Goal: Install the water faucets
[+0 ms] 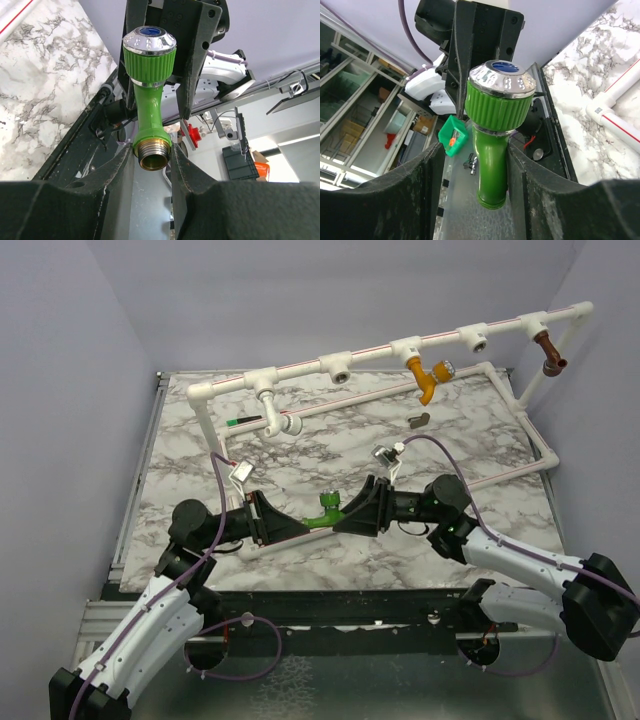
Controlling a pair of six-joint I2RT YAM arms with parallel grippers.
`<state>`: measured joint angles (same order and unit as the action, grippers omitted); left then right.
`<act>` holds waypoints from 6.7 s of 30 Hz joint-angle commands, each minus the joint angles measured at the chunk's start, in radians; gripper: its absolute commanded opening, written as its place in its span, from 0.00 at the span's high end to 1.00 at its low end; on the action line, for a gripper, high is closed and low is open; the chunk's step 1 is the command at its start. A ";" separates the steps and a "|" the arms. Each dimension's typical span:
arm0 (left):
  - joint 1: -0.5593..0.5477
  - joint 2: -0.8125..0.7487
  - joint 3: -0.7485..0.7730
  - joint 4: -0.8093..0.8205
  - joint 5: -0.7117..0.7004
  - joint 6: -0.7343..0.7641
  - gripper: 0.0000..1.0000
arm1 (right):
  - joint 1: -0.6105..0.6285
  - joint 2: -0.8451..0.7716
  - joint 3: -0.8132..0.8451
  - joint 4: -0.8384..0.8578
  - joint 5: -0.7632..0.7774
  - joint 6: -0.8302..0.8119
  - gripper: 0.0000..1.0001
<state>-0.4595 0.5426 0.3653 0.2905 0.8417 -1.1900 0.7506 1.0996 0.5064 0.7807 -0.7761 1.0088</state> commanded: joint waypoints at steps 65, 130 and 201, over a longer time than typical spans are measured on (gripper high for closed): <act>-0.002 0.620 1.331 -0.671 -0.716 0.938 0.01 | -0.007 -0.453 0.199 -0.606 0.768 -1.142 0.99; 0.136 0.806 1.027 -0.720 -1.286 0.993 0.01 | 0.360 -0.027 0.248 0.120 1.396 -1.667 0.99; 0.103 0.749 0.951 -0.760 -1.187 0.922 0.01 | 0.438 0.168 0.391 0.165 1.562 -1.654 0.99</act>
<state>-0.3229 1.2770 1.3697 -0.2367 -0.4465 -0.2829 1.1835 1.2556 0.8478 0.9215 0.7769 -0.6449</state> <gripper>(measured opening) 0.990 0.233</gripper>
